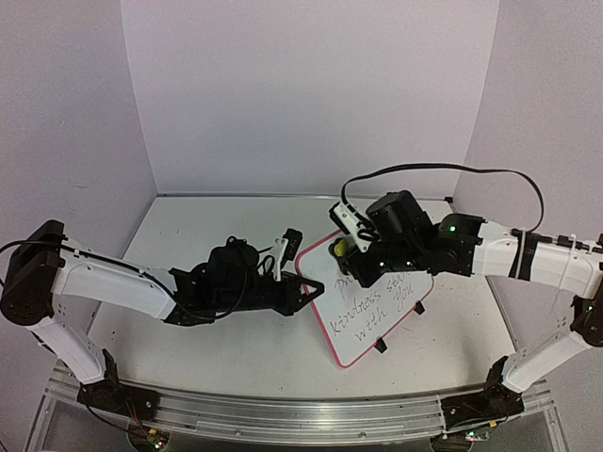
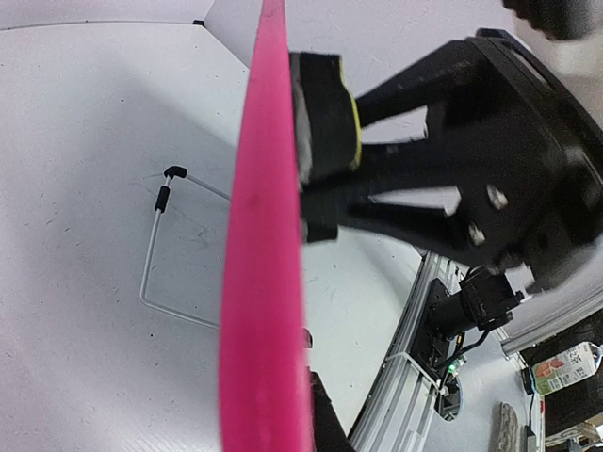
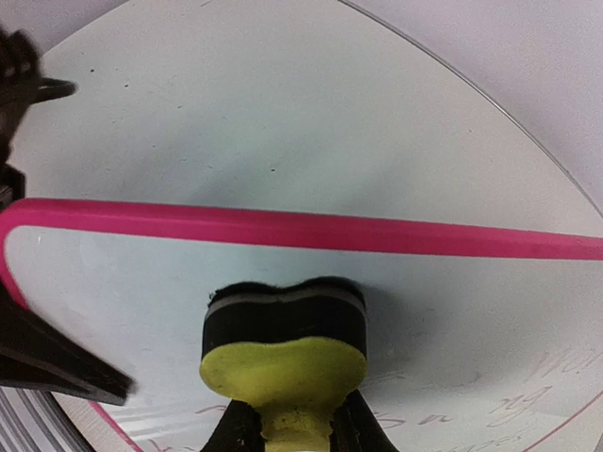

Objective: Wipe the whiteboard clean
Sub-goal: Erase the whiteboard at the center of the board.

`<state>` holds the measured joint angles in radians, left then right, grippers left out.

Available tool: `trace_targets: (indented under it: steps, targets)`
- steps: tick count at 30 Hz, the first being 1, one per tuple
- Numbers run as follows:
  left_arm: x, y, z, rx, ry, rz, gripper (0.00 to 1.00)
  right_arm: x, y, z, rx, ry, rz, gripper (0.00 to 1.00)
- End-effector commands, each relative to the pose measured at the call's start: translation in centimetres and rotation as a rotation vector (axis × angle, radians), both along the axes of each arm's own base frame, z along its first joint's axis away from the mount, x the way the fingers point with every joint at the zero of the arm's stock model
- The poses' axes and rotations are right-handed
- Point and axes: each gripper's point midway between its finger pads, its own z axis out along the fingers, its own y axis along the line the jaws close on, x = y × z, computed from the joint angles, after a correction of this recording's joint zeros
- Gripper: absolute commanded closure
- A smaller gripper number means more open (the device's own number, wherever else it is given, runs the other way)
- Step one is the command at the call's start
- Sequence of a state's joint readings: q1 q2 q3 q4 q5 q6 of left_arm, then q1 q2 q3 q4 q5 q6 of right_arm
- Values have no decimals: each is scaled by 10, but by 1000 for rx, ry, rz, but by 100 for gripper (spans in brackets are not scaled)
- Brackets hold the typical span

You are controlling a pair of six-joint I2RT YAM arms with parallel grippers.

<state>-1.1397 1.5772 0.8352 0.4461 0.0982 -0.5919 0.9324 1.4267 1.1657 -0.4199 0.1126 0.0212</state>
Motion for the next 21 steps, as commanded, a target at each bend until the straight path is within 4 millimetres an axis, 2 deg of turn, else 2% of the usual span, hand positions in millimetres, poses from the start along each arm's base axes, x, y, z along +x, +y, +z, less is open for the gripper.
trace_targets:
  steps: [1, 9, 13, 16, 21]
  targets:
    - [-67, -8, -8, 58, -93, -321, 100, 37, -42, -11, -37, -28, -144, 100]
    - [-69, -9, -4, 53, -94, -330, 100, 53, -72, -14, -76, -31, -200, 100]
    - [-68, -9, -4, 54, -92, -330, 100, 51, -66, -11, -41, -9, -180, 99]
    - [-68, -11, -3, 52, -93, -330, 100, 48, -58, -8, -11, 12, -152, 83]
    - [-68, -11, -1, 50, -95, -332, 100, 46, -57, -3, 0, 13, -144, 76]
